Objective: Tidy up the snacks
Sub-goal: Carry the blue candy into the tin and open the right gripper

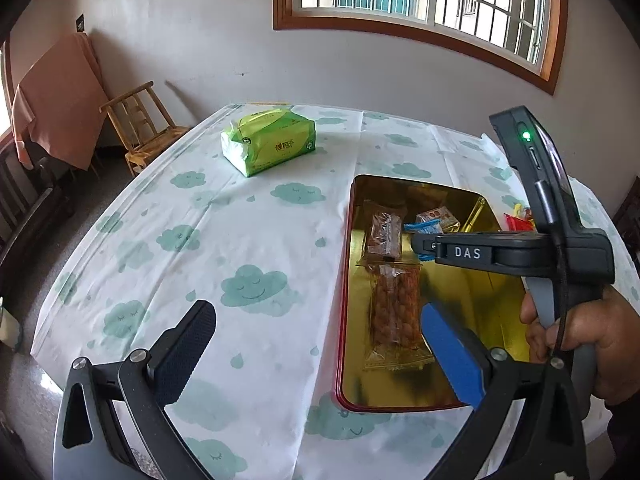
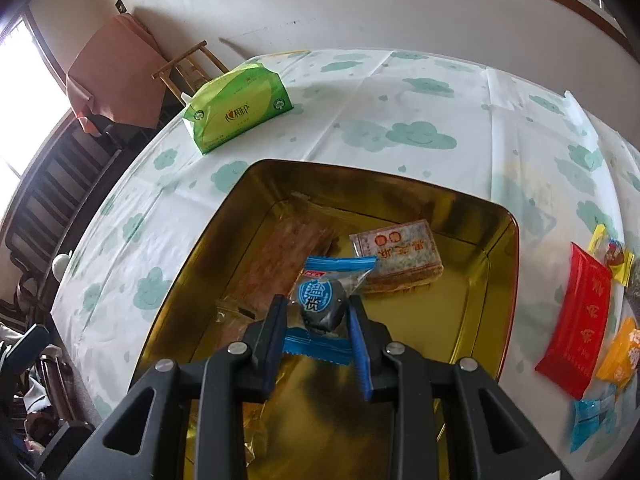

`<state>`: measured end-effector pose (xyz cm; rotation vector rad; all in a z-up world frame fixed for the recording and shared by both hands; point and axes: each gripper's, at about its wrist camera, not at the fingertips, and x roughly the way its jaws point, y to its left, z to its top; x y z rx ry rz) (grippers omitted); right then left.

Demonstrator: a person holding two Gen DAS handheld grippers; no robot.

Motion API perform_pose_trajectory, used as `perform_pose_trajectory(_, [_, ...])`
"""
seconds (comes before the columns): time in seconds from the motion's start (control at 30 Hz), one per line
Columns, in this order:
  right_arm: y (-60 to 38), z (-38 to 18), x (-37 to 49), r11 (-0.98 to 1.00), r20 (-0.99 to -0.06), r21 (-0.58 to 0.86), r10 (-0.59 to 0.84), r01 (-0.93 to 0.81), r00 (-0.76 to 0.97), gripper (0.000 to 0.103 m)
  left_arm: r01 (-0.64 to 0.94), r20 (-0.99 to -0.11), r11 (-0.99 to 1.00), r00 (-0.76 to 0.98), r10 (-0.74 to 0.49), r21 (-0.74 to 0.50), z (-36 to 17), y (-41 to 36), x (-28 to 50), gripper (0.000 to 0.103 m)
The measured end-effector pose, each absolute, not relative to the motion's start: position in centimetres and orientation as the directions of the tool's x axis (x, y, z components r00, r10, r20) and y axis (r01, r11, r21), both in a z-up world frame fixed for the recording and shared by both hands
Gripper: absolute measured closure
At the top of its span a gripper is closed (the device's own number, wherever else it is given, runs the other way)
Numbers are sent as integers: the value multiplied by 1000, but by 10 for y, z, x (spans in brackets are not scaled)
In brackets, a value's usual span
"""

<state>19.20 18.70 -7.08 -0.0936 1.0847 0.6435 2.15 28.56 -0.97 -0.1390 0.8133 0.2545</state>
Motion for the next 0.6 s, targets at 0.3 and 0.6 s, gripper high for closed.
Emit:
perform_pose_trajectory(0.3, [187,-65,192,819,-824,227,450,-527,344,70,-271,-725,962,662,188,2,-8,281,22,1])
perform_pose_trajectory(0.6, [170,-52,187,809,-767,278,511,-518,388,69,-253,-711,967,674,202,35,-4,270,19,1])
